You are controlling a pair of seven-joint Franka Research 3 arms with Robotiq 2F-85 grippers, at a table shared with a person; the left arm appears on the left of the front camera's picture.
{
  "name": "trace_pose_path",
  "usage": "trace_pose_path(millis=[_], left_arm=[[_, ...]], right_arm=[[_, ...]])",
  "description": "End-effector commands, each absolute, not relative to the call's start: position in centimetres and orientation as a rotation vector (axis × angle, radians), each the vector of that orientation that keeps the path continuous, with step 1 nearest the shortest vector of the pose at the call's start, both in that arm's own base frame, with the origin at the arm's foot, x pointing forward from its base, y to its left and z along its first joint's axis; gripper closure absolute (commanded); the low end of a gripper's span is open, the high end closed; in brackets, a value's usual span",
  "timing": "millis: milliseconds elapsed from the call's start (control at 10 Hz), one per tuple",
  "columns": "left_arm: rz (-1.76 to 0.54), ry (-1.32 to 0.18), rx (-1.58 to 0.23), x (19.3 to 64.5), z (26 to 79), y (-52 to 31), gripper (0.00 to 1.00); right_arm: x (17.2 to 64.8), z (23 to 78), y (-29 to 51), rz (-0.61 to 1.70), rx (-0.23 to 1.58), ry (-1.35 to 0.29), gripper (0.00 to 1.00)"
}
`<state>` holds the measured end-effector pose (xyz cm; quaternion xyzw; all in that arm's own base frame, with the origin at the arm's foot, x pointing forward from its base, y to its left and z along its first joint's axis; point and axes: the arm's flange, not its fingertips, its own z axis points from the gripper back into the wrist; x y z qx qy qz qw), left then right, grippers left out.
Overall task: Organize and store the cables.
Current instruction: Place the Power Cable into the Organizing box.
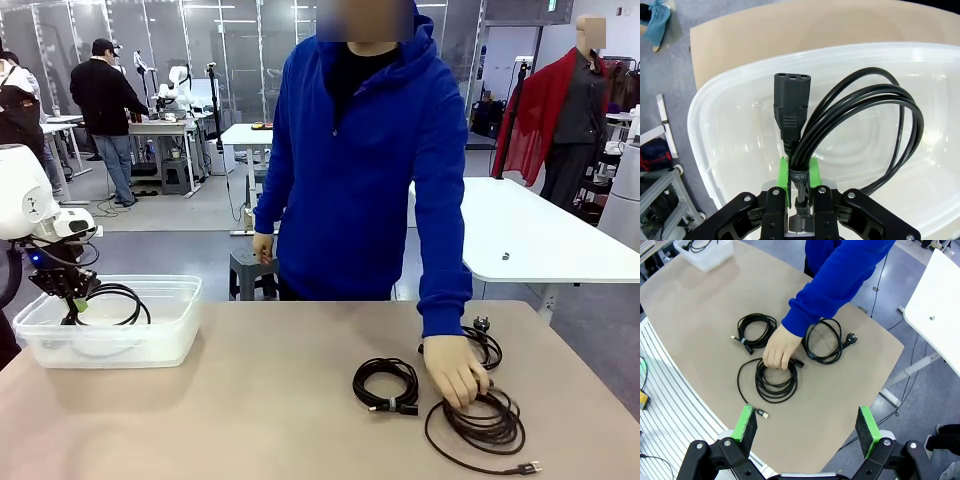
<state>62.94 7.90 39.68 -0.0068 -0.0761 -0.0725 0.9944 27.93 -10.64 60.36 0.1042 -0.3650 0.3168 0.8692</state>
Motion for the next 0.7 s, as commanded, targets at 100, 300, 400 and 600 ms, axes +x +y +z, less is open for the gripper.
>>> trace_pose_path(millis=[100, 300, 400, 600], left_arm=[[-0.178, -0.167, -0.023, 60.35, 40.15, 7.42, 0.78], [-0.165, -0.167, -0.01, 60.18, 40.28, 7.2, 0.68], [-0.165, -0.169, -0.011, 60.31, 40.42, 7.26, 0.65], [-0.158, -0.173, -0.009, 60.39, 40.73, 7.27, 0.53]], right_arm=[[27.93, 60.31, -10.72, 0.662, 0.22, -0.764, 0.0], [27.93, 60.31, -10.72, 0.662, 0.22, -0.764, 0.0], [27.93, 60.31, -10.72, 0.662, 0.22, -0.764, 0.0], [27.93, 60.31, -10.72, 0.662, 0.22, -0.764, 0.0]])
